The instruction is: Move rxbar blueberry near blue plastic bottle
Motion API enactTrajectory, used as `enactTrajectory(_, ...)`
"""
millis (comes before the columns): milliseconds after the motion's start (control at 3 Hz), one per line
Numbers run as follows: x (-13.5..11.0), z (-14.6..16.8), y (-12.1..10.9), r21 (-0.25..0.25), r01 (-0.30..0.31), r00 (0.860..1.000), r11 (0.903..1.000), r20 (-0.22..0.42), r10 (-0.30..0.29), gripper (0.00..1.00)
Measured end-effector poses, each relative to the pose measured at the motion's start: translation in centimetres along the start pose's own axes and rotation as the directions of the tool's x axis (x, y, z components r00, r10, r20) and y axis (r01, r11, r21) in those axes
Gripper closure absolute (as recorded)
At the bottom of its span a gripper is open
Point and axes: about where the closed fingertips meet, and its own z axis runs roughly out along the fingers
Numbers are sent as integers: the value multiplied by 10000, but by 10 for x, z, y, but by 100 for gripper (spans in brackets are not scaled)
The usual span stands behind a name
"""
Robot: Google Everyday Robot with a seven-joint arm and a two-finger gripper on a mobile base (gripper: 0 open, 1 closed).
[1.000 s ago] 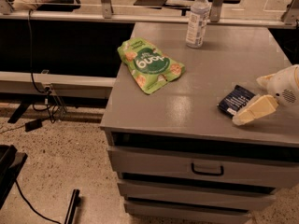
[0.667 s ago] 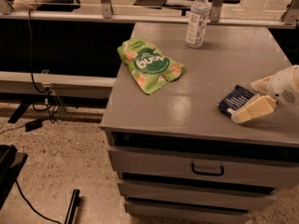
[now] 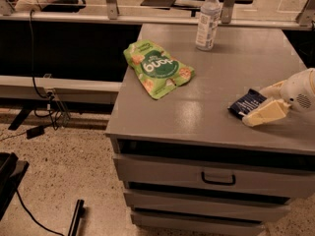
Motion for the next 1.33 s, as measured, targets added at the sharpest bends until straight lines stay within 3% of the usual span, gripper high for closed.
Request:
enactTrajectory(333,-3,-4,0,-1,0,10000,10000,0,0,87)
enactTrajectory(667,-4,-5,0,-3,2,10000,10000,0,-2,100)
enactTrajectory(1333,-4,-5,0,-3,3,10000,10000,1,-3,100)
